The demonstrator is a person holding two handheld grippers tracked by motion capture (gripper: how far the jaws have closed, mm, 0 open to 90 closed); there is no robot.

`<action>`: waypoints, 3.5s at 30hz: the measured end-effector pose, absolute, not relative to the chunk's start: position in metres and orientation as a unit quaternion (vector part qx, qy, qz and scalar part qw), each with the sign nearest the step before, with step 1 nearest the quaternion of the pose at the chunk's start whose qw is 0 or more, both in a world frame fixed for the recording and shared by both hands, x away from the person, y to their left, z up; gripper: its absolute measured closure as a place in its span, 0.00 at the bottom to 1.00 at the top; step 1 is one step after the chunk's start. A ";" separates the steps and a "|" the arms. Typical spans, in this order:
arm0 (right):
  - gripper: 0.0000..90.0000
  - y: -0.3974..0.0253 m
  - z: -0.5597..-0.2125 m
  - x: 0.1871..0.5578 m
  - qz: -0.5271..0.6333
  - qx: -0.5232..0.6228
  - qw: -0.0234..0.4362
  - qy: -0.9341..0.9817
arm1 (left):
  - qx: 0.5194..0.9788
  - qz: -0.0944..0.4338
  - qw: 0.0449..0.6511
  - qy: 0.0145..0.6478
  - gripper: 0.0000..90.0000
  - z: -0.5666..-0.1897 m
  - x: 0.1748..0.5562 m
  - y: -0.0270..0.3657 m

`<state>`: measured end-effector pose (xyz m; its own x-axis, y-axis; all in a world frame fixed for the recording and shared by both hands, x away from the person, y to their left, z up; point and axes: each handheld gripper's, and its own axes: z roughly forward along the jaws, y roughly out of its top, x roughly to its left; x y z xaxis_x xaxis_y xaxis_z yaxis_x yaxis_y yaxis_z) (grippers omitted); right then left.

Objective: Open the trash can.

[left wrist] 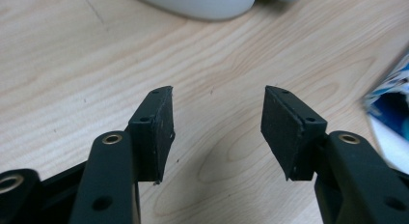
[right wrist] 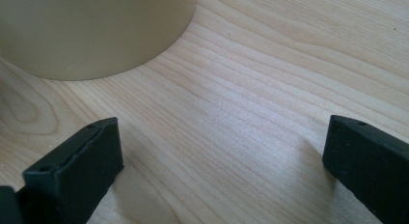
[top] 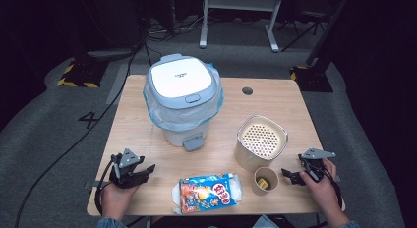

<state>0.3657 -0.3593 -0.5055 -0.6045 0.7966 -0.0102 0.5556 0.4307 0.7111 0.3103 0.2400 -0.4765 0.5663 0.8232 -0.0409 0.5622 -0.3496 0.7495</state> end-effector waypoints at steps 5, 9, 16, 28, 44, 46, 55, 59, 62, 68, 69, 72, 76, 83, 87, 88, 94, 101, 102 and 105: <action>0.00 -0.359 -0.506 0.366 0.344 0.407 0.175 0.828 | 0.802 0.169 0.390 0.420 0.55 -0.463 0.307 0.241; 0.00 -0.359 -0.506 0.366 0.344 0.407 0.175 0.828 | 0.799 0.162 0.406 0.412 0.60 -0.450 0.306 0.242; 0.00 -0.360 -0.506 0.366 0.344 0.407 0.175 0.828 | 0.802 0.144 0.436 0.382 0.76 -0.423 0.312 0.242; 0.00 -0.360 -0.506 0.366 0.344 0.407 0.175 0.828 | 0.802 0.125 0.490 0.319 0.97 -0.383 0.328 0.232; 0.00 -0.360 -0.506 0.366 0.344 0.407 0.176 0.828 | 0.797 0.128 0.538 0.243 1.00 -0.319 0.353 0.215; 0.00 -0.359 -0.506 0.366 0.343 0.407 0.175 0.828 | 0.796 0.126 0.543 0.234 1.00 -0.313 0.356 0.212; 0.00 -0.359 -0.506 0.366 0.343 0.407 0.175 0.828 | 0.778 0.107 0.580 0.216 1.00 -0.295 0.372 0.202; 0.00 -0.359 -0.506 0.366 0.343 0.407 0.175 0.828 | 0.765 0.109 0.588 0.238 1.00 -0.290 0.381 0.196; 0.00 -0.360 -0.506 0.366 0.344 0.407 0.176 0.828 | 0.758 0.117 0.588 0.257 1.00 -0.288 0.387 0.192; 0.00 -0.360 -0.506 0.366 0.344 0.407 0.176 0.828 | 0.758 0.137 0.572 0.283 1.00 -0.288 0.396 0.181; 0.00 -0.359 -0.506 0.366 0.343 0.407 0.175 0.828 | 0.758 0.141 0.568 0.287 1.00 -0.288 0.397 0.179; 0.00 -0.359 -0.506 0.366 0.343 0.407 0.175 0.828 | 0.764 0.166 0.547 0.298 1.00 -0.290 0.398 0.169; 0.00 -0.359 -0.506 0.366 0.343 0.407 0.175 0.828 | 0.772 0.175 0.535 0.295 1.00 -0.291 0.399 0.160; 0.00 -0.359 -0.506 0.366 0.343 0.407 0.175 0.828 | 0.783 0.187 0.513 0.296 1.00 -0.291 0.404 0.144; 0.00 -0.360 -0.506 0.366 0.344 0.407 0.176 0.828 | 0.790 0.194 0.502 0.293 1.00 -0.290 0.405 0.139; 0.00 -0.359 -0.506 0.366 0.344 0.407 0.175 0.828 | 0.793 0.199 0.497 0.291 1.00 -0.289 0.404 0.137; 0.00 -0.359 -0.506 0.366 0.343 0.407 0.175 0.828 | 0.799 0.218 0.480 0.289 1.00 -0.287 0.403 0.130; 0.00 -0.360 -0.506 0.366 0.344 0.407 0.176 0.828 | 0.801 0.210 0.479 0.290 1.00 -0.287 0.407 0.129; 0.00 -0.360 -0.506 0.366 0.344 0.407 0.176 0.828 | 0.802 0.210 0.478 0.290 1.00 -0.287 0.407 0.129; 0.00 -0.359 -0.506 0.366 0.343 0.407 0.175 0.828 | 0.806 0.214 0.474 0.283 1.00 -0.287 0.405 0.127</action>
<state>0.3658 -0.3595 -0.5056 -0.6067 0.7948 -0.0106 0.5540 0.4324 0.7114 0.4054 0.1266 -0.2873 0.7481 0.6592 0.0763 0.2538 -0.3904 0.8850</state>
